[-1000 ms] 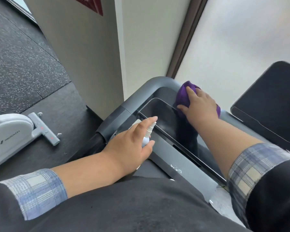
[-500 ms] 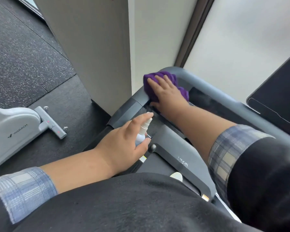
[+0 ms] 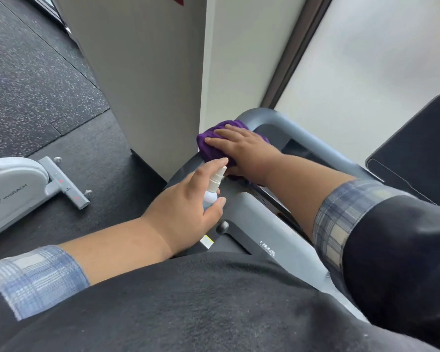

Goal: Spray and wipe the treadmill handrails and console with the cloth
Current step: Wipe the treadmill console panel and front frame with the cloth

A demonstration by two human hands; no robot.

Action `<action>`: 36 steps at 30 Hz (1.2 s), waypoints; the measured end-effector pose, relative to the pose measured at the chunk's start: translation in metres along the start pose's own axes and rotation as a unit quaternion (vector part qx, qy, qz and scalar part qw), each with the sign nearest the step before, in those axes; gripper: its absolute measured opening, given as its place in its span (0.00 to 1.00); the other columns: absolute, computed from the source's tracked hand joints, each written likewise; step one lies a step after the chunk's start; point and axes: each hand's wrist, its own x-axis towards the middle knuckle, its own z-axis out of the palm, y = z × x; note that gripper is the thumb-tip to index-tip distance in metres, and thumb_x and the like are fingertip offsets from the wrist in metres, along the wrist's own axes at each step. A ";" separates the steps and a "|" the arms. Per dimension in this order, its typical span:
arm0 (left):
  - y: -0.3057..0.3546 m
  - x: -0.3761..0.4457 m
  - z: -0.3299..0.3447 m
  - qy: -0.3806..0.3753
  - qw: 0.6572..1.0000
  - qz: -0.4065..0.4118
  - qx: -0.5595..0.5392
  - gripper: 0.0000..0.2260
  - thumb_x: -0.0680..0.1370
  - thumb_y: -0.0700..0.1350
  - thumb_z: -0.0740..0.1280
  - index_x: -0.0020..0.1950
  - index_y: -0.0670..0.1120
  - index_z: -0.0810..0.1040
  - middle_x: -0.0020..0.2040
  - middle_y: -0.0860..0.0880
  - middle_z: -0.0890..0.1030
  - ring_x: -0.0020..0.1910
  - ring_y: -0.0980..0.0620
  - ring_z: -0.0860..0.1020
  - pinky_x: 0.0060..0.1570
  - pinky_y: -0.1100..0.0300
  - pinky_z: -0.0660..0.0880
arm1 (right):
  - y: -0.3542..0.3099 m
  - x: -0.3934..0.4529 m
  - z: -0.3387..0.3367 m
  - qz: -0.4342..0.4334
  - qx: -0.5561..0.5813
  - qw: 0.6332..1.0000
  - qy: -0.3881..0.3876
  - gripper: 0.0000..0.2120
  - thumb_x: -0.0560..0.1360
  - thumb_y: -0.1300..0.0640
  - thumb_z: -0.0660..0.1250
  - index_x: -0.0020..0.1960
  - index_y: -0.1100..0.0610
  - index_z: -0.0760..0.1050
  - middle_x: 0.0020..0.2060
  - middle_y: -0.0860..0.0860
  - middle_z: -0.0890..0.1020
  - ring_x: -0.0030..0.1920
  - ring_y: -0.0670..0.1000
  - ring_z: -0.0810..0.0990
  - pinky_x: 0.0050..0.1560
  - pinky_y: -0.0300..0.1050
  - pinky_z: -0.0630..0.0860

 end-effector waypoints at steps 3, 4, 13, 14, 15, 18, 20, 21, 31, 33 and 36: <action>-0.009 -0.003 -0.003 0.013 0.999 -0.029 0.012 0.31 0.78 0.50 0.69 0.74 0.66 0.56 0.57 0.55 0.79 0.50 0.53 0.78 0.50 0.59 0.72 | 0.027 0.006 -0.010 0.036 0.017 0.999 -0.015 0.45 0.70 0.39 0.75 0.80 0.42 0.56 0.79 0.51 0.60 0.79 0.56 0.54 0.78 0.56 0.52; -0.013 -0.005 -0.004 0.023 0.999 -0.042 0.014 0.31 0.78 0.51 0.69 0.74 0.66 0.56 0.59 0.54 0.79 0.50 0.53 0.78 0.49 0.58 0.73 | 0.035 0.007 -0.012 0.051 0.024 0.998 -0.021 0.45 0.70 0.38 0.75 0.80 0.41 0.55 0.80 0.50 0.59 0.80 0.55 0.53 0.78 0.56 0.51; -0.031 -0.017 -0.007 0.066 0.988 -0.136 -0.008 0.29 0.78 0.54 0.67 0.71 0.71 0.54 0.63 0.55 0.78 0.50 0.56 0.75 0.49 0.60 0.69 | 0.005 -0.001 -0.007 0.038 0.081 0.996 0.010 0.37 0.73 0.35 0.69 0.78 0.42 0.62 0.78 0.52 0.63 0.80 0.59 0.54 0.78 0.60 0.50; -0.031 -0.016 -0.007 0.070 0.988 -0.141 -0.008 0.29 0.78 0.53 0.67 0.71 0.71 0.55 0.65 0.55 0.78 0.52 0.54 0.76 0.50 0.60 0.69 | -0.012 -0.003 -0.002 0.012 0.085 0.996 0.016 0.36 0.73 0.36 0.70 0.77 0.44 0.65 0.77 0.53 0.66 0.79 0.60 0.57 0.78 0.61 0.52; -0.030 -0.014 -0.006 0.074 0.987 -0.143 -0.005 0.29 0.78 0.52 0.68 0.72 0.70 0.56 0.68 0.54 0.77 0.55 0.54 0.77 0.50 0.61 0.69 | -0.032 -0.005 0.004 -0.012 0.085 0.996 0.026 0.34 0.73 0.37 0.70 0.76 0.46 0.68 0.76 0.54 0.68 0.78 0.60 0.60 0.77 0.62 0.53; -0.026 -0.004 -0.004 0.080 0.989 -0.127 0.004 0.30 0.79 0.50 0.69 0.74 0.64 0.57 0.72 0.53 0.74 0.59 0.56 0.75 0.52 0.69 0.66 | -0.076 -0.011 0.023 -0.035 0.093 0.993 0.066 0.25 0.76 0.42 0.67 0.72 0.47 0.74 0.73 0.52 0.72 0.77 0.60 0.63 0.76 0.63 0.56; -0.021 0.002 -0.002 0.073 0.991 -0.114 0.014 0.30 0.79 0.49 0.69 0.75 0.63 0.58 0.73 0.52 0.73 0.60 0.58 0.73 0.51 0.73 0.64 | -0.074 -0.010 0.023 -0.039 0.078 0.994 0.058 0.24 0.77 0.42 0.60 0.71 0.46 0.74 0.74 0.50 0.71 0.78 0.57 0.61 0.76 0.60 0.56; -0.018 0.005 0.000 0.066 0.991 -0.111 0.015 0.29 0.79 0.50 0.68 0.75 0.63 0.58 0.73 0.53 0.73 0.60 0.58 0.73 0.51 0.73 0.64 | -0.065 -0.008 0.020 -0.046 0.062 0.996 0.045 0.25 0.77 0.41 0.60 0.72 0.46 0.73 0.74 0.49 0.70 0.78 0.56 0.60 0.76 0.58 0.56; -0.008 0.013 0.013 0.014 0.992 -0.125 0.028 0.29 0.79 0.53 0.66 0.70 0.73 0.53 0.65 0.56 0.77 0.49 0.62 0.71 0.46 0.75 0.66 | 0.065 0.000 -0.015 0.170 0.104 0.977 0.072 0.31 0.77 0.39 0.68 0.77 0.43 0.65 0.77 0.50 0.66 0.78 0.54 0.60 0.77 0.50 0.55; -0.008 0.015 0.011 0.017 0.990 -0.140 0.028 0.29 0.79 0.53 0.65 0.70 0.74 0.52 0.64 0.55 0.77 0.50 0.55 0.75 0.49 0.61 0.69 | 0.080 0.000 -0.018 0.218 0.102 0.968 0.074 0.31 0.76 0.38 0.68 0.77 0.43 0.65 0.77 0.49 0.65 0.76 0.54 0.63 0.76 0.48 0.58; -0.008 0.016 0.010 0.044 0.987 -0.150 0.032 0.28 0.79 0.52 0.67 0.71 0.71 0.55 0.67 0.55 0.76 0.48 0.57 0.73 0.49 0.61 0.67 | 0.077 0.004 -0.020 0.246 0.080 0.964 0.066 0.31 0.78 0.37 0.64 0.78 0.43 0.64 0.78 0.49 0.65 0.76 0.55 0.63 0.76 0.50 0.59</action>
